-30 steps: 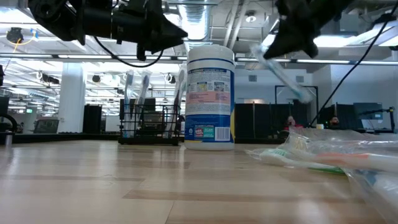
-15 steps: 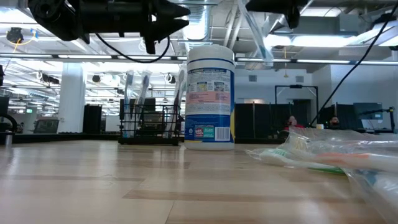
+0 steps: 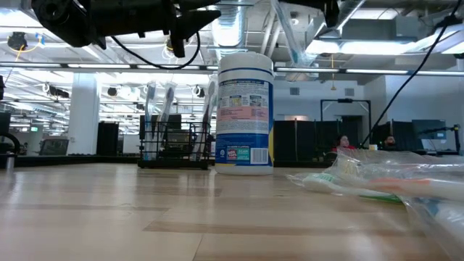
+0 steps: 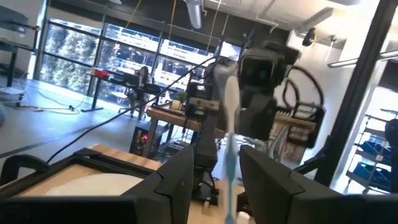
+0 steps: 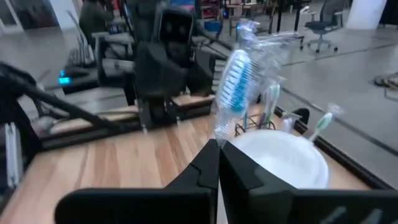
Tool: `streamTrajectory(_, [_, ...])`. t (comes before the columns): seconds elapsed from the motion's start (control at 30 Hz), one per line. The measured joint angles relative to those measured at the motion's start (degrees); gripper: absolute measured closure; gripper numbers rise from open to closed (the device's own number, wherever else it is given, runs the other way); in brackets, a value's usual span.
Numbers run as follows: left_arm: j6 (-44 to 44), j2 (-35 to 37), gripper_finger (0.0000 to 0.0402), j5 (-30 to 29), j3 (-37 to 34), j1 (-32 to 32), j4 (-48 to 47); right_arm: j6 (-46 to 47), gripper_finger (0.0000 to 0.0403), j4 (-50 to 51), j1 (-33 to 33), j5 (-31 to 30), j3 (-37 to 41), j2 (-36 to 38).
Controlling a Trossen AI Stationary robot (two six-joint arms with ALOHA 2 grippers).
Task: Pick & Place toothbrushing station
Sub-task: Put the top blue toothbrush into the mesh organizer
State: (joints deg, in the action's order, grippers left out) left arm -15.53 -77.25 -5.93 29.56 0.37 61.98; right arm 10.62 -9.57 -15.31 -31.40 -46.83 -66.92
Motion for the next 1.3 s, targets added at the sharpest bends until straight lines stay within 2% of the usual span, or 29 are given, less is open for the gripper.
streamTrajectory(0.13, [0.00, 0.00, 0.0274, 0.07, 0.00, -0.81, 1.25, -2.04, 0.0403, -3.36, 0.00, 0.10, 0.03, -0.80])
streamTrajectory(0.6, [0.00, -2.58, 0.0274, 0.17, 0.96, -2.48, 4.23, -3.75, 0.0403, -4.77, 0.17, 1.42, 0.09, -1.39])
streamTrajectory(0.83, [0.07, -10.35, 0.0274, 0.15, 7.60, -2.75, 4.87, -3.75, 0.0403, -4.97, 0.20, 1.42, 0.09, -1.39])
streamTrajectory(1.3, [0.22, -16.84, 0.0274, 0.56, 14.32, -2.61, 5.27, -4.60, 0.0403, -4.52, -0.04, 1.42, 0.09, -1.39])
